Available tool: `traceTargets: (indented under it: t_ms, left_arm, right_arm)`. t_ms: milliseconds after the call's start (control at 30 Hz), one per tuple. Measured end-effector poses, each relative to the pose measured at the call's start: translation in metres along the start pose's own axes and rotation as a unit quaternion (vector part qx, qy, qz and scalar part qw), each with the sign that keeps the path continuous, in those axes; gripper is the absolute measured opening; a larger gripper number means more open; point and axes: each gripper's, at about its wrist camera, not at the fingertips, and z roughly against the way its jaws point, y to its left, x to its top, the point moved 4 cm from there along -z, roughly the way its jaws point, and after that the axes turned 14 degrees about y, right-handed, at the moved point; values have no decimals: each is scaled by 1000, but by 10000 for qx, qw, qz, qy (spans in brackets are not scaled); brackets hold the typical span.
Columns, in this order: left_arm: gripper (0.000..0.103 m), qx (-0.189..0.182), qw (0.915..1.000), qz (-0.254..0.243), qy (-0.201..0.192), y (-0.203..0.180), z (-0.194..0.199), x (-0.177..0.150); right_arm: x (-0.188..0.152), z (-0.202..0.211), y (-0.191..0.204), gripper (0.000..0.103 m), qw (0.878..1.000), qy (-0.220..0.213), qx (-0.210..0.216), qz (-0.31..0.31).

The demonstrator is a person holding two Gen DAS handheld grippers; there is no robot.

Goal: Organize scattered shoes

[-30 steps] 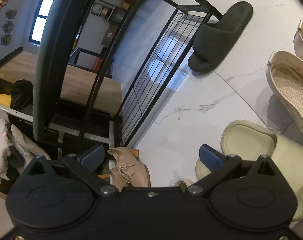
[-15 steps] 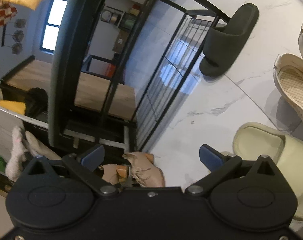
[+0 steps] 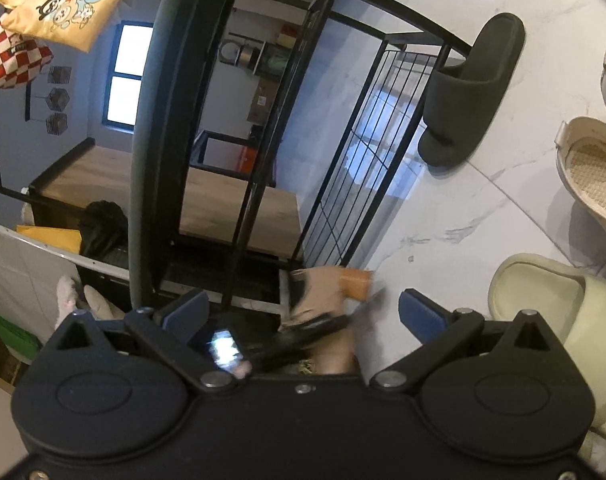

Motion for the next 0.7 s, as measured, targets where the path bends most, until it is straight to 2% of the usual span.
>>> traceTargets:
  t_ms: [100,233,400,467,533,600,700]
  left_arm:
    - [51,278,9994,-39,-194,-20,-15,-5]
    - [55,226,9997,91,-68,-32,-24,-5]
    - [78,-119,9996,-198,-156,-30,-4,-12]
    - [90,-48,9994,-273,-217,-20,11,-12]
    - [97,-35,9987,-326,-379,-12,24,-14]
    - [101,-113,9972,-358,-648,17,51,-24]
    - [102,-237,9969,-178,-726,59,67,-38]
  right_arm:
    - [0,0,0,103,10000,1,46,8]
    - [0,0,-1,103,10000,-20,54,10]
    - [-1,-7,-4,103,10000,55,-60,14]
    - [-1,-11,-5,103,9998,105,-140,17]
    - [-1,-16,-6,103,9995,155,-268,37]
    - [-3,-23,-7,103,9985,216,-480,128]
    - [-10,-34,-8,103,9930,295,-1071,407]
